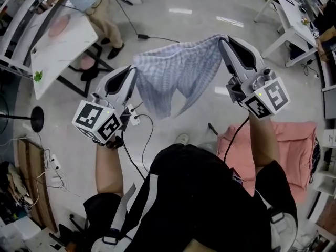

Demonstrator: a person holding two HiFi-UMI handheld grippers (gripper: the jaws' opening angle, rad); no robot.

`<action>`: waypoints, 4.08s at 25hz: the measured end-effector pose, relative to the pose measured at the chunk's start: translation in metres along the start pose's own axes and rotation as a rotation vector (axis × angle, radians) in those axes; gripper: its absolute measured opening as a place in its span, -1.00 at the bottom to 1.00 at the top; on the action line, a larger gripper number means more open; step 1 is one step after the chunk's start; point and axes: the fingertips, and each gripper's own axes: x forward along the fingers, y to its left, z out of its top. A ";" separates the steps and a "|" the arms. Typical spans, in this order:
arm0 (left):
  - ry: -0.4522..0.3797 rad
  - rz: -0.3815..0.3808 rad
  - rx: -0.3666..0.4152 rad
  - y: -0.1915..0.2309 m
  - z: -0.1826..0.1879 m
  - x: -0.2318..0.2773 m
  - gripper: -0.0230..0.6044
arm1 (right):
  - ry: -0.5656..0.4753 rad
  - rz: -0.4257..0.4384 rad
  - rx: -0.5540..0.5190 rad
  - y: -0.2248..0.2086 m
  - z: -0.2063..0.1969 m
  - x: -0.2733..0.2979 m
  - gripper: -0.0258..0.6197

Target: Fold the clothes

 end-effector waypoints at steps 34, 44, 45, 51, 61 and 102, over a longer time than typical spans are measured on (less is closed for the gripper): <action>0.117 -0.352 -0.037 -0.383 -0.076 0.347 -0.88 | 0.126 -0.424 -0.023 -0.335 -0.003 -0.423 -0.81; 0.059 -0.419 -0.013 -0.432 -0.051 0.329 -0.88 | 0.080 -0.445 -0.066 -0.315 0.030 -0.472 -0.81; 0.055 -0.429 -0.003 -0.437 -0.049 0.325 -0.88 | 0.078 -0.453 -0.068 -0.312 0.032 -0.476 -0.81; 0.020 -0.505 0.019 -0.460 -0.035 0.294 -0.88 | 0.068 -0.510 -0.079 -0.280 0.048 -0.503 -0.81; -0.014 -0.674 0.026 -0.517 0.004 0.205 -0.88 | 0.010 -0.628 -0.189 -0.184 0.114 -0.559 -0.81; 0.282 -0.374 0.096 -0.777 -0.251 -0.133 -0.88 | 0.364 -0.371 -0.055 0.164 -0.009 -0.882 -0.81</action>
